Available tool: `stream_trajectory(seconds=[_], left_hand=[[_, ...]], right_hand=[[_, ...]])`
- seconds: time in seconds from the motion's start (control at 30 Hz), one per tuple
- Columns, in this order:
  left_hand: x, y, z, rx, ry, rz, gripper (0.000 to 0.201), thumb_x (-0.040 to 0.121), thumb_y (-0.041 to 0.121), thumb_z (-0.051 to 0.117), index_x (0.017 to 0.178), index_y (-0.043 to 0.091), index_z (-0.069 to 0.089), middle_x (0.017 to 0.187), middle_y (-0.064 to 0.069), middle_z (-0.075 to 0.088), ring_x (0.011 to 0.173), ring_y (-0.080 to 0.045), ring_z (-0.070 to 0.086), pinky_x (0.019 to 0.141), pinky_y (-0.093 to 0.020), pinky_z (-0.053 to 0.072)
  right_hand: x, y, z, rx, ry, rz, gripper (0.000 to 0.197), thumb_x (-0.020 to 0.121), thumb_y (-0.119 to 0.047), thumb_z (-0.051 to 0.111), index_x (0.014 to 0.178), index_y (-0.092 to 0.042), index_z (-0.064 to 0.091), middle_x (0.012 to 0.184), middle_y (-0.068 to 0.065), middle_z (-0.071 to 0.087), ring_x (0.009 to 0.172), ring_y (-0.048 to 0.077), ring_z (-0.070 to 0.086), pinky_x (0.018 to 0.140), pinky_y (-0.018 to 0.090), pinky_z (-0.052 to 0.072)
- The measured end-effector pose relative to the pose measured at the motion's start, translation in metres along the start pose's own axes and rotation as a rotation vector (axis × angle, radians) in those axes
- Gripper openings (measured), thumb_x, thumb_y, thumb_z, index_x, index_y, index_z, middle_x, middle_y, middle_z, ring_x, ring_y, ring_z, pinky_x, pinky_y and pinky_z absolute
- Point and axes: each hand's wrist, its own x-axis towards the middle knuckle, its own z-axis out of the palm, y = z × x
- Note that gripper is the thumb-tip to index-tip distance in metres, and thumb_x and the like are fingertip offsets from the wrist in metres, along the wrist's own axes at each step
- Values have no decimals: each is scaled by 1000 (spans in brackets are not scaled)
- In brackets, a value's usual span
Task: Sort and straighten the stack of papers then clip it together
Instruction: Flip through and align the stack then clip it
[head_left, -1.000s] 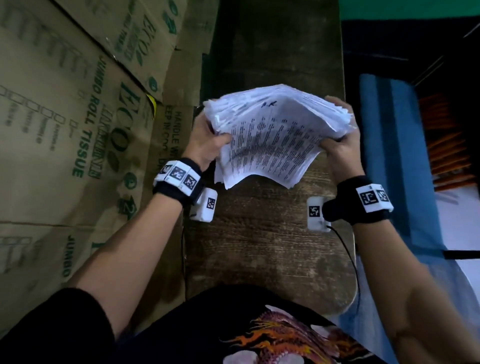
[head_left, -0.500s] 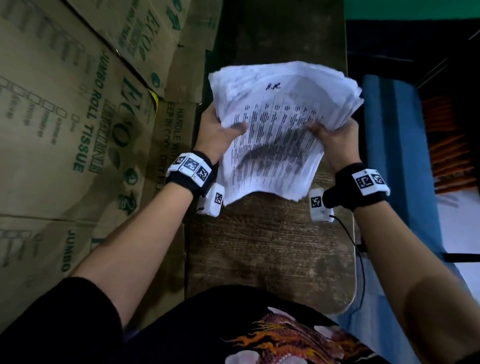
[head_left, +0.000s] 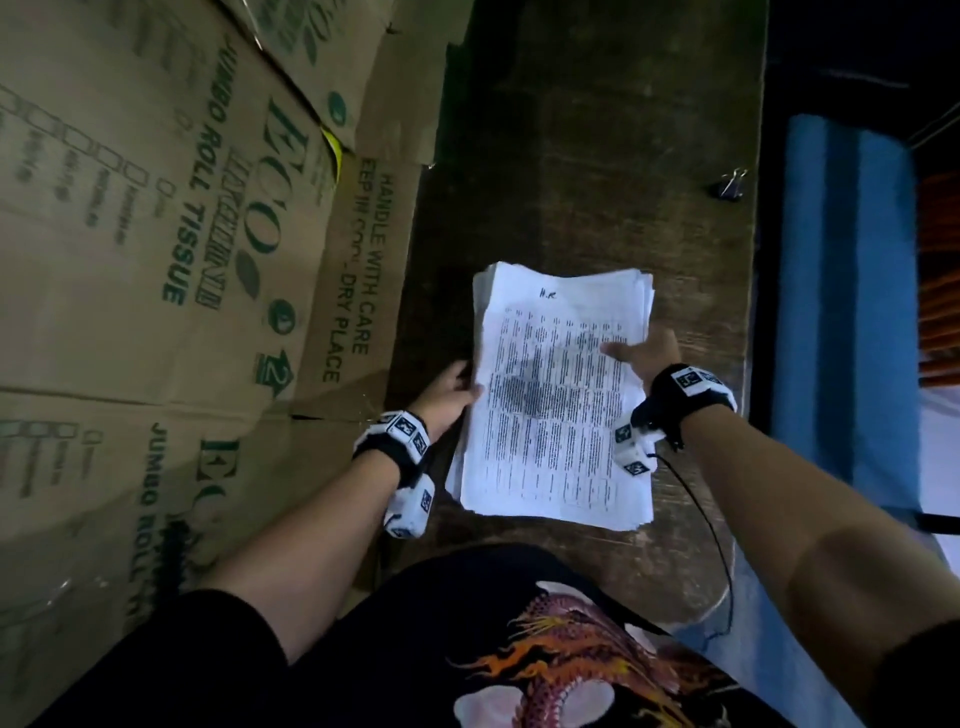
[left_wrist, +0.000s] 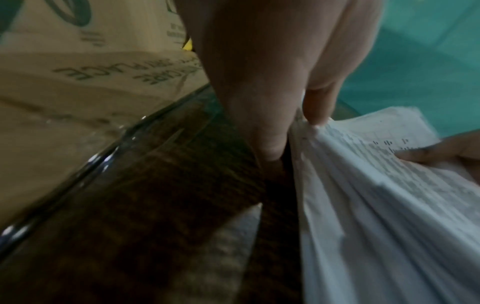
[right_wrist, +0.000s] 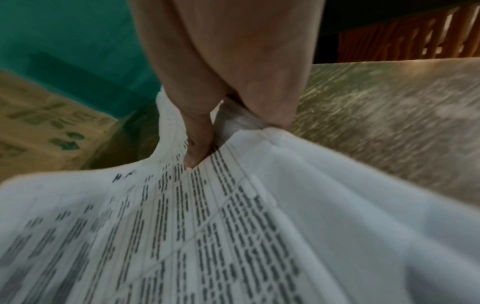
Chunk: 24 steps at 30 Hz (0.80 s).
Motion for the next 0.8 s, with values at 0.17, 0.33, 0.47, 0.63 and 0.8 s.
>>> stream_trajectory(seconds=[0.17, 0.33, 0.47, 0.63, 0.8], left_hand=[[1, -27, -12, 23, 75, 10, 50, 94, -10, 43, 141, 7, 39, 121, -9, 51, 109, -17, 47, 88, -27, 40], [-12, -43, -19, 192, 66, 39, 52, 81, -8, 63, 129, 6, 50, 112, -7, 57, 102, -17, 53, 87, -27, 43], [-19, -67, -26, 345, 35, 2, 50, 73, 1, 75, 118, 9, 56, 106, -9, 64, 98, -24, 60, 88, -34, 50], [-32, -83, -30, 371, 42, -30, 48, 70, -7, 69, 114, 9, 60, 108, -15, 67, 101, -28, 63, 88, -39, 51], [-35, -93, -32, 327, 48, -26, 46, 71, -2, 70, 115, 7, 61, 109, -17, 68, 103, -32, 65, 88, -43, 52]], right_hand=[[-1, 1, 1, -208, -2, 24, 100, 68, -40, 85, 144, -2, 32, 142, 21, 48, 128, 38, 49, 103, 49, 44], [-42, -34, 13, -896, 137, -382, 82, 86, -35, 68, 150, -14, 21, 155, 17, 22, 140, 41, 24, 110, 57, 24], [-85, -35, 69, -1078, -359, -1142, 49, 83, -19, 71, 130, -22, 57, 142, 4, 48, 128, 31, 43, 98, 51, 38], [-113, -15, 124, -1460, -755, -1367, 55, 78, -16, 75, 130, -20, 56, 139, 3, 53, 133, 33, 42, 97, 55, 34], [-113, -12, 134, -1789, -708, -1393, 57, 87, -18, 67, 140, -20, 45, 152, 8, 35, 145, 33, 24, 109, 58, 16]])
